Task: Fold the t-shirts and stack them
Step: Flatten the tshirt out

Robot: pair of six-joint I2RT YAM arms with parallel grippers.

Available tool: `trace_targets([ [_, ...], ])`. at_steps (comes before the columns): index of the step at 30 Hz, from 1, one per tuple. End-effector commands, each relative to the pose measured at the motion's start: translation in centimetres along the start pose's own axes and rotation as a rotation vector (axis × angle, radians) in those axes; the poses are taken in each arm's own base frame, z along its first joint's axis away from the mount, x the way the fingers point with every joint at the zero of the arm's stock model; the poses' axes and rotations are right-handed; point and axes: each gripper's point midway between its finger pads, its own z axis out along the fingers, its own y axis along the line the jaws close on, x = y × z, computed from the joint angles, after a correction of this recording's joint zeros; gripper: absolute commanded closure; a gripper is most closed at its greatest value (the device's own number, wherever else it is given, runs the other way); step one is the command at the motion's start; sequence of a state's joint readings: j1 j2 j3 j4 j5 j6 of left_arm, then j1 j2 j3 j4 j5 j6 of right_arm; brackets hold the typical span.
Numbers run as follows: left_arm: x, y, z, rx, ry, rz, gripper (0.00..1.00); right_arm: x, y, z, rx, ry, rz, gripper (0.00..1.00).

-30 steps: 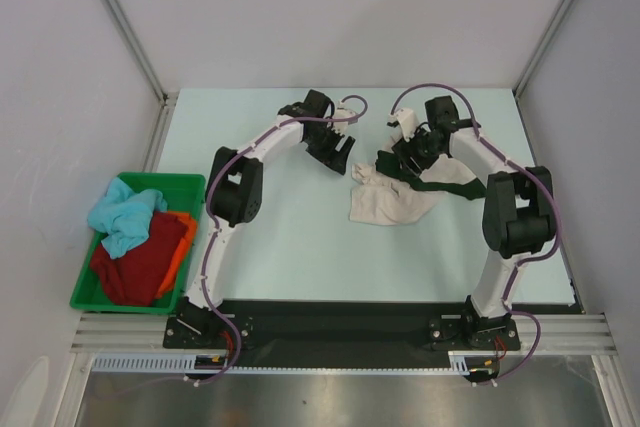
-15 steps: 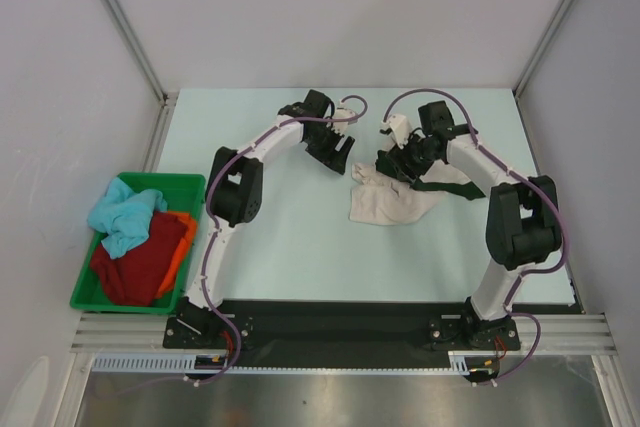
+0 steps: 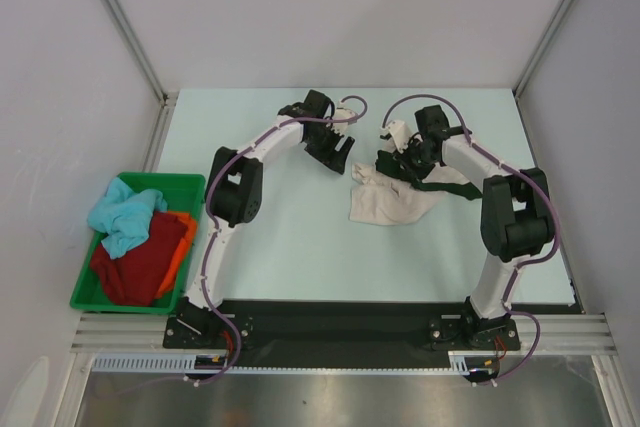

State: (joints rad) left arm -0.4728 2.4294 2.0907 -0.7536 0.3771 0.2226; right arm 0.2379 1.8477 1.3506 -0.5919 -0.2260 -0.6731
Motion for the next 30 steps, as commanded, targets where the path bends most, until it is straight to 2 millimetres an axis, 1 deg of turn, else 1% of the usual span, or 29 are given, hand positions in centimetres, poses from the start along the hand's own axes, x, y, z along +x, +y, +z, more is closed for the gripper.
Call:
trace_targets([
  [1,-3.6,-0.6,-2.0,0.007,-0.096,0.057,0.17,-1.2,-1.3,-1.2,0.068,-0.036,-0.016,0.94],
  [2,-4.2,-0.7,-1.9,0.012,-0.116,0.054,0.17,-1.3,-1.4,-1.5,0.072,-0.039,-0.019,0.97],
  [3,-4.2,-0.7,-1.5,0.019,-0.115,0.051,0.16,-1.4,-1.4,-1.7,0.073,-0.040,-0.021,0.99],
  [4,-4.7,-1.0,-1.5,0.030,-0.129,0.057,0.16,-1.4,-1.4,-1.8,0.075,-0.040,-0.023,1.00],
  [8,-5.0,-2.0,-0.8,0.087,-0.137,0.073,0.17,-1.5,-1.6,-2.3,0.086,-0.039,-0.028,1.00],
  [11,-5.0,-3.1,-0.3,0.134,-0.138,0.084,0.20,-1.7,-1.8,-2.7,0.102,-0.043,-0.027,1.00],
  [12,-4.9,-3.2,0.0,0.140,-0.135,0.087,0.23,-1.7,-1.9,-2.8,0.104,-0.042,-0.024,1.00],
  [16,-4.7,-4.1,0.7,0.174,-0.127,0.100,0.28,-1.6,-1.8,-2.9,0.101,-0.034,-0.030,1.00],
  [20,-4.7,-5.4,1.4,0.205,-0.126,0.116,0.32,-1.6,-2.2,-2.9,0.111,-0.033,-0.029,1.00],
  [23,-5.2,-5.8,1.6,0.212,-0.138,0.128,0.36,-1.6,-2.3,-2.9,0.114,-0.033,-0.027,1.00],
  [24,-5.3,-6.2,1.7,0.223,-0.140,0.134,0.40,-1.6,-2.3,-3.0,0.114,-0.033,-0.024,1.00],
  [28,-5.9,-6.4,2.0,0.227,-0.158,0.141,0.44,-1.6,-2.2,-3.1,0.115,-0.031,-0.025,1.00],
  [29,-6.0,-6.5,2.1,0.229,-0.162,0.143,0.46,-1.6,-2.2,-3.2,0.118,-0.033,-0.025,1.00],
  [30,-6.0,-6.5,2.2,0.229,-0.162,0.145,0.56,-1.5,-2.2,-3.2,0.118,-0.030,-0.025,1.00],
])
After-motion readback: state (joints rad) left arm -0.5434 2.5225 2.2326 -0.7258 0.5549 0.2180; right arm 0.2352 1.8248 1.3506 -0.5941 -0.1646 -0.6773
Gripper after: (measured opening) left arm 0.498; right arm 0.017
